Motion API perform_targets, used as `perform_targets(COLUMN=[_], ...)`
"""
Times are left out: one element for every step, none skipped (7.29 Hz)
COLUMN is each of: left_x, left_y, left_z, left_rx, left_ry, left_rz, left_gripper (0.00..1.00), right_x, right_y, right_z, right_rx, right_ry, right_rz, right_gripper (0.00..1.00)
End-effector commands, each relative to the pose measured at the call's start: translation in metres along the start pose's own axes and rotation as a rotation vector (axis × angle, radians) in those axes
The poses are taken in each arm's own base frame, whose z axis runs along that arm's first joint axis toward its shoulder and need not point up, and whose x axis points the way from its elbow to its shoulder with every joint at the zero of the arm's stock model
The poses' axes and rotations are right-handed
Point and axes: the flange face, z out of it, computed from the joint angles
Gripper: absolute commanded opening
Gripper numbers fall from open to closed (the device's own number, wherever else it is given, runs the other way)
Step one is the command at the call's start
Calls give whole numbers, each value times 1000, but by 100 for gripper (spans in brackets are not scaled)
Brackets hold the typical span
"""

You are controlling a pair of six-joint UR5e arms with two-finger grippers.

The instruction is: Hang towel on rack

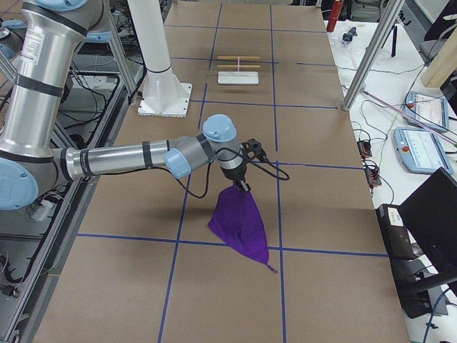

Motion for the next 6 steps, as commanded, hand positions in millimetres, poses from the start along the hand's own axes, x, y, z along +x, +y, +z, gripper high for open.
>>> perform_targets(left_x=[36, 76, 109, 144, 171, 213], left_y=[-33, -49, -84, -111, -134, -169], left_z=[5, 33, 53, 72, 81, 91], left_rx=[97, 70, 48, 9, -15, -37], left_ry=[117, 198, 264, 326, 372, 413], left_rz=[-86, -143, -287, -431, -526, -703], left_gripper=[100, 100, 100, 100, 100, 100], right_x=[-67, -109, -152, -199, -241, -285], right_y=[-81, -114, -142, -165, -184, -198], right_z=[-7, 1, -2, -4, 1, 2], right_rx=[68, 79, 99, 118, 157, 200], right_ry=[-97, -145, -200, -238, -242, -254], right_rz=[73, 105, 151, 235, 261, 304], right_gripper=[0, 0, 0, 0, 0, 0])
